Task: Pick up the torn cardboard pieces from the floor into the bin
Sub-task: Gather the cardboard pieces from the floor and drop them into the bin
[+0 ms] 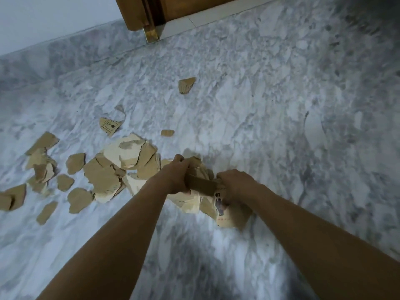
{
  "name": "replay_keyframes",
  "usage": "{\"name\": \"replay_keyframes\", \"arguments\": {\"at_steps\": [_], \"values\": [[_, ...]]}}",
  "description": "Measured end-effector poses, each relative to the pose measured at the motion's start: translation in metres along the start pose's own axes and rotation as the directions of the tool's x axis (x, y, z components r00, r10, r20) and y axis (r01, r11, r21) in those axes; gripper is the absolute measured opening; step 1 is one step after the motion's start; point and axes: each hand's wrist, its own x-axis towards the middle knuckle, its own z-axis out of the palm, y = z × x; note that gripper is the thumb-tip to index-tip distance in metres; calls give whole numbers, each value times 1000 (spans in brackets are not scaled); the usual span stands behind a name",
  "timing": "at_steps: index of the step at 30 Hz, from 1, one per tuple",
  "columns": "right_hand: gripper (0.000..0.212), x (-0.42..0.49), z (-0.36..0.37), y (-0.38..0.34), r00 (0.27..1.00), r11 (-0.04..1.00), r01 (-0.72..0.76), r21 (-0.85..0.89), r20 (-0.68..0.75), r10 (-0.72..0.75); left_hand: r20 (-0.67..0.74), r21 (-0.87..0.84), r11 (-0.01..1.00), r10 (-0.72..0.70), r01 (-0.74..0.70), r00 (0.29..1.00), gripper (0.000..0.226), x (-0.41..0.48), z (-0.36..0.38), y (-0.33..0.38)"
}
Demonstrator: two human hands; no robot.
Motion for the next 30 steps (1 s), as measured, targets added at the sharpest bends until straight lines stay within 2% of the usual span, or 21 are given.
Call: {"name": "replay_keyframes", "arguments": {"at_steps": [3, 7, 11, 14, 17, 20, 23, 26, 27, 29, 30], "values": [[55, -3, 0, -2, 999, 999, -35, 30, 21, 35, -37, -28, 1000, -8, 7, 999, 88, -3, 0, 0], [64, -11, -1, -2, 996, 996, -73, 57, 55, 70, -64, -41, 999, 10, -13, 998, 72, -5, -1, -5], [65, -27, -10, 8, 988, 959, -137, 248, 107, 114, -34, -120, 993, -9, 5, 999, 56, -9, -6, -14], [57, -41, -18, 22, 984, 911, -179, 372, 53, 172, -41, -126, 991, -39, 33, 998, 59, -13, -17, -19], [59, -55, -29, 36, 968, 840, -208, 501, -16, 249, -79, -208, 976, -80, 62, 994, 66, -12, -30, -16], [64, -79, -48, 38, 926, 661, -147, 736, -132, 353, -140, -324, 946, -79, 29, 987, 66, -17, -57, 2], [58, -103, -62, 26, 871, 371, 36, 928, -211, 444, -115, -460, 887, -19, -37, 993, 57, -22, -76, 26], [50, -124, -67, 8, 792, 84, 203, 975, -214, 572, -8, -626, 771, 145, -118, 989, 57, -31, -91, 65], [49, -128, -68, 4, 752, 30, 242, 970, -207, 625, 35, -679, 721, 219, -137, 975, 47, -35, -96, 82], [53, -149, -71, -2, 626, 1, 292, 956, -192, 755, 106, -768, 622, 358, -152, 928, 21, -47, -107, 120], [57, -162, -71, -2, 574, -11, 324, 946, -187, 798, 123, -791, 597, 368, -132, 922, 18, -51, -111, 138]]}}
